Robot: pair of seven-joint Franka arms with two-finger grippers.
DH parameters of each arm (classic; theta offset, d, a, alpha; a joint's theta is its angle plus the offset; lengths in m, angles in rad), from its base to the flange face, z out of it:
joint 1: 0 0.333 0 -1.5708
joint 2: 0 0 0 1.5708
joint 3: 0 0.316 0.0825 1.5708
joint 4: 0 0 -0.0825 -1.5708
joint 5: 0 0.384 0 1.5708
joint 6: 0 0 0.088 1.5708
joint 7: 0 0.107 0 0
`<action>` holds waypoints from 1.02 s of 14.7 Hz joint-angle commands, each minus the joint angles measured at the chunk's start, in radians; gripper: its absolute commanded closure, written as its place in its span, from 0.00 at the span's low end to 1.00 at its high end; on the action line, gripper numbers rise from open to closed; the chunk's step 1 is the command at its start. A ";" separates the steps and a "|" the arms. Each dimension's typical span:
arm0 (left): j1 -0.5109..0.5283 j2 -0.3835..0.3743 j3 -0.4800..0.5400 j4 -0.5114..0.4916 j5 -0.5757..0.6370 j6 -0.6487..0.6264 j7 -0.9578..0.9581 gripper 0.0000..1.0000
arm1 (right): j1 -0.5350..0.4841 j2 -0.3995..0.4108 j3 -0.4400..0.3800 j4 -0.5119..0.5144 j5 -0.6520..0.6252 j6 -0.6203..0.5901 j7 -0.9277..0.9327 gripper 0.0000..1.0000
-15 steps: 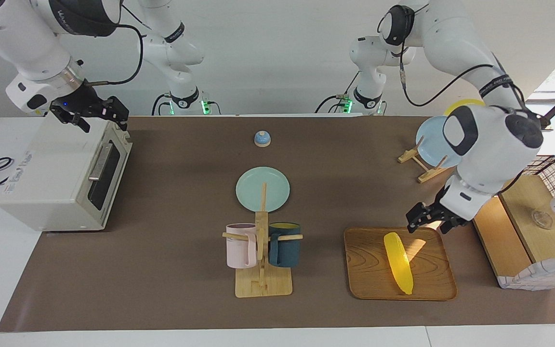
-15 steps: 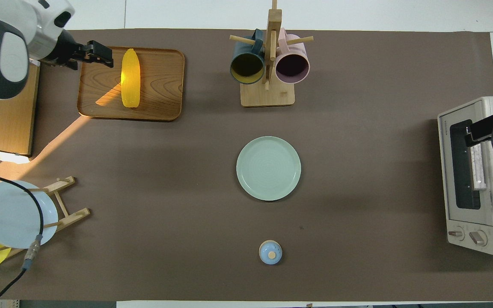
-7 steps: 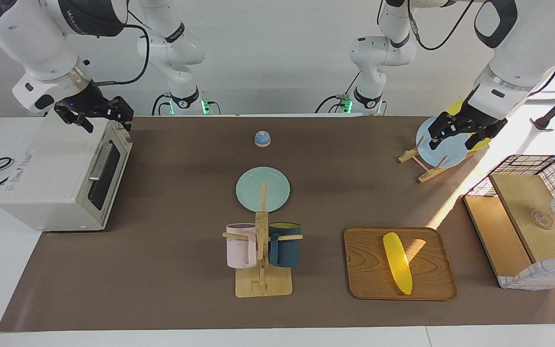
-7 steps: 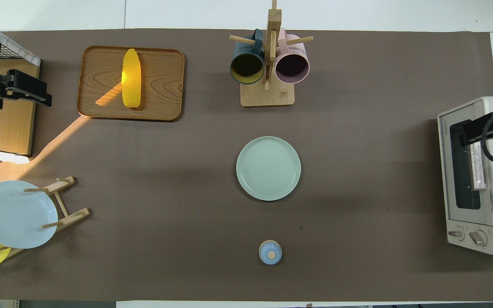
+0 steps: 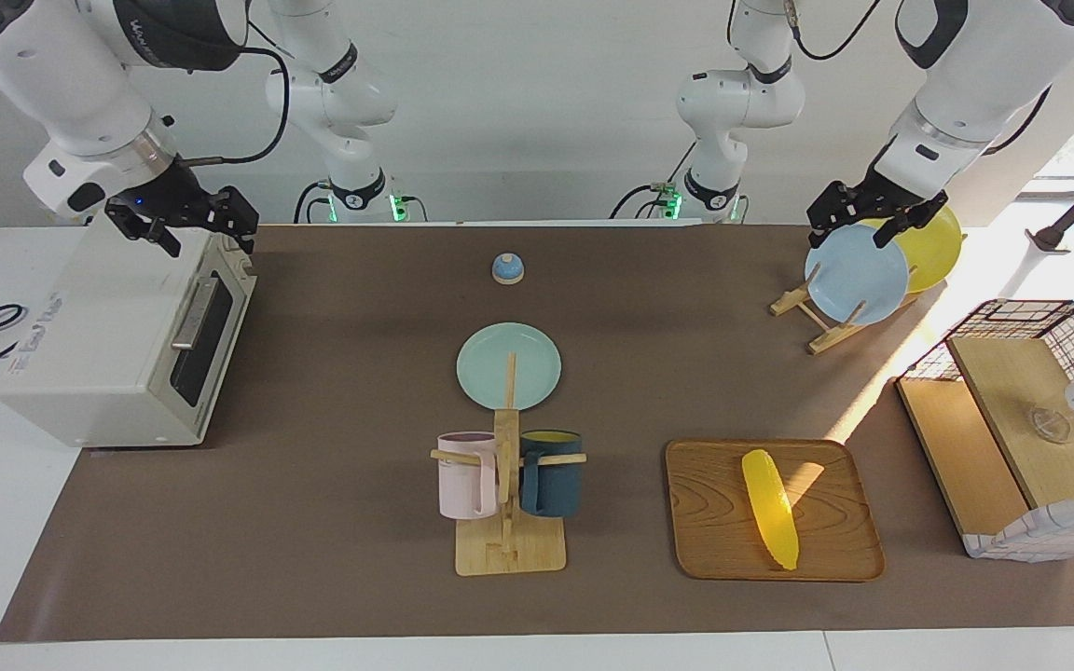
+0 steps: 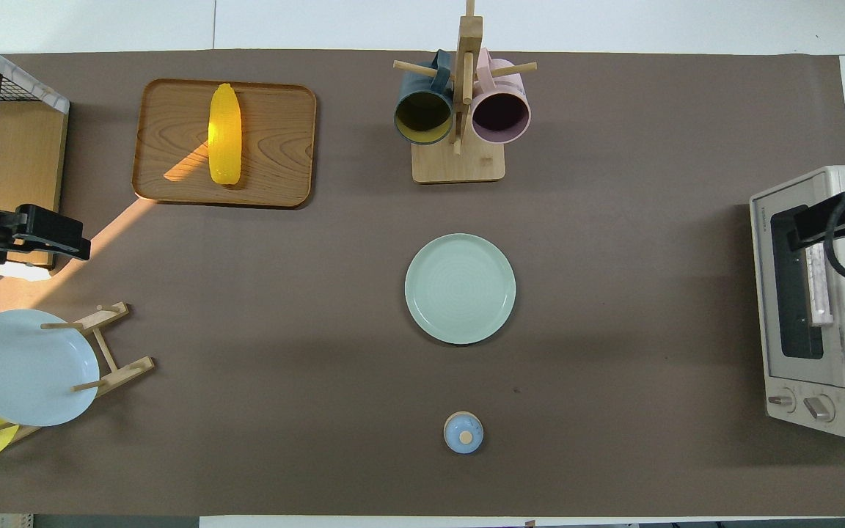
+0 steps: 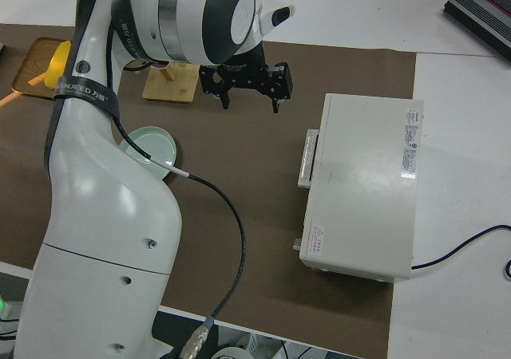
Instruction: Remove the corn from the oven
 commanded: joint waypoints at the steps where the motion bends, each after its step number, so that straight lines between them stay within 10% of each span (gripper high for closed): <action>1: -0.006 -0.007 -0.007 -0.029 0.022 0.030 0.002 0.00 | -0.001 0.015 0.004 0.023 -0.010 -0.006 0.014 0.00; 15: -0.021 0.023 -0.010 0.024 0.022 0.022 0.003 0.00 | 0.042 -0.025 0.003 -0.028 -0.006 -0.010 0.034 0.00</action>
